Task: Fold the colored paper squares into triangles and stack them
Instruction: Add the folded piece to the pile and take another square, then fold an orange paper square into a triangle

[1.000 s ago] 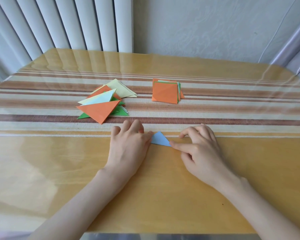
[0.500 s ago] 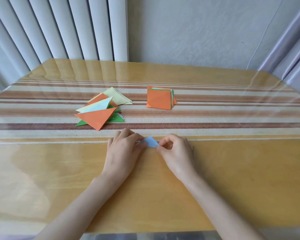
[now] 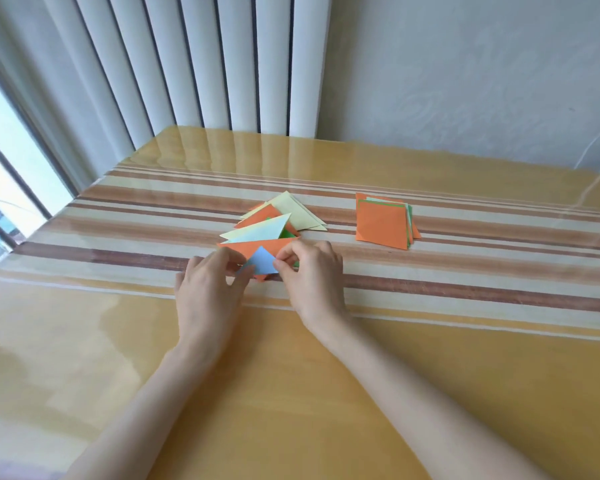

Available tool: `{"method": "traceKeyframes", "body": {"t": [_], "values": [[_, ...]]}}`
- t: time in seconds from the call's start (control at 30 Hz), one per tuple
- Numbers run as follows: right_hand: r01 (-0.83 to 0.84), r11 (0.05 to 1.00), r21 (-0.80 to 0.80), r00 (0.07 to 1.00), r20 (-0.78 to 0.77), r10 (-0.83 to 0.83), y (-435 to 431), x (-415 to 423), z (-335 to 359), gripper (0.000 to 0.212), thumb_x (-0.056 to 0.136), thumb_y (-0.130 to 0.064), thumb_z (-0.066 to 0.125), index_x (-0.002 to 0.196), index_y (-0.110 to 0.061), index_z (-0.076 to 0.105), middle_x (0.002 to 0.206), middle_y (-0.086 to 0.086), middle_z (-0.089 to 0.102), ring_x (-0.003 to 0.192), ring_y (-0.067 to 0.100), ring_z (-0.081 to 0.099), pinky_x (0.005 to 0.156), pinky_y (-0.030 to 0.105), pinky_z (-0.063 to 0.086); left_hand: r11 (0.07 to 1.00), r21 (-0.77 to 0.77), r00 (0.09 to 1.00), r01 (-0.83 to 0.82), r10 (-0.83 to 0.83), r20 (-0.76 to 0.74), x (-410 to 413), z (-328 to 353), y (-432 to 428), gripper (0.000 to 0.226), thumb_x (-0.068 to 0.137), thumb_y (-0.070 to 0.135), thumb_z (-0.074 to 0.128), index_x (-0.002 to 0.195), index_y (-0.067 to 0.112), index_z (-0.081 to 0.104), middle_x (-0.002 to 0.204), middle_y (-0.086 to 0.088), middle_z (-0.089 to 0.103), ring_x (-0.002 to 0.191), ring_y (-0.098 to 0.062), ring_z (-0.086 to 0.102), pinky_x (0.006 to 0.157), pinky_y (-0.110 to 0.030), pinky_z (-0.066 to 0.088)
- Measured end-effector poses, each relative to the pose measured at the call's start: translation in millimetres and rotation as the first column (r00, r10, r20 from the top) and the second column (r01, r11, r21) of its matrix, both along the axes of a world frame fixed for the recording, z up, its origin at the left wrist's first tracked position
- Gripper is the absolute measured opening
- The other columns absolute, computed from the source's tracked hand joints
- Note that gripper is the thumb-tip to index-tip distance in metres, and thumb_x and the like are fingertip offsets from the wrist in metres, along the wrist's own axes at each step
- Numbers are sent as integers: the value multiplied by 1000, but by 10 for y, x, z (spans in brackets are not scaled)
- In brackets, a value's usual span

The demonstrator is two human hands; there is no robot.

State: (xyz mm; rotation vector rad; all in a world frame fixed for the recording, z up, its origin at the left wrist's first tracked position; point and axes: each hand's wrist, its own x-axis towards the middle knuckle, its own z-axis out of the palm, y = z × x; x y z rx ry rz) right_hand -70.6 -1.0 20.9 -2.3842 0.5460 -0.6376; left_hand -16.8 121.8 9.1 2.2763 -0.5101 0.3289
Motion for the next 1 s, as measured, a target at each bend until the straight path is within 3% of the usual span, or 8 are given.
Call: {"method": "traceKeyframes", "body": {"t": [0.23,0.43,0.57,0.67,0.73,0.83,0.93,1.0], "values": [[96,989,-108,981,-161,-113,-65,237,-175,10,89,-39,62,91,-29,64,107,-5,58,109,21,41,88,31,29,972,217,995,-95,101,-20,284,-104,-31,18,90,37,63,95,20,63,102,-1,57,102,-26,42,76,-31,19],[85,987,-136,975,-192,-110,-90,244,-199,12,90,-41,61,91,-30,63,108,-5,55,109,21,41,89,32,28,985,132,970,-112,137,-199,313,-77,36,13,89,33,65,95,21,63,101,-1,52,105,-26,41,79,-31,22],[27,997,-76,998,-58,-32,-117,220,-196,13,89,-34,65,87,-21,68,98,-1,59,97,22,43,86,32,33,995,18,978,-103,105,-180,251,-19,137,9,89,29,65,93,22,63,98,2,49,101,-24,41,79,-30,22],[-4,1000,-2,990,142,4,-283,60,-149,21,91,-29,61,83,-12,70,86,2,61,85,27,46,77,31,32,996,-12,995,-93,93,-33,128,25,157,2,89,19,64,90,18,64,97,1,53,93,-24,41,78,-32,24],[36,998,-48,985,170,-27,-500,-125,-141,30,92,-34,51,81,-11,67,81,1,59,81,26,49,75,33,34,1000,14,997,-10,9,82,24,58,87,5,87,13,67,88,16,64,94,0,56,90,-24,43,77,-34,27],[123,979,-159,987,119,-105,-926,-371,-180,16,89,-23,60,89,-8,66,87,7,59,85,32,55,76,40,44,970,107,945,221,-240,222,-164,82,-179,5,80,11,64,81,15,61,86,0,55,81,-25,47,68,-34,34],[158,951,-266,982,-61,-180,-1349,-439,-217,35,86,-16,68,118,-5,61,118,14,58,110,38,54,91,46,44,900,181,877,397,-430,213,-346,10,-531,3,80,17,57,79,15,59,82,1,53,75,-25,50,61,-36,43],[104,963,-249,970,-188,-154,-1540,-434,-192,51,92,-26,61,138,-8,47,142,10,46,133,30,38,108,42,30,867,211,854,452,-489,177,-409,-88,-682,16,85,24,47,80,15,59,81,1,52,75,-25,53,62,-37,46]]}}
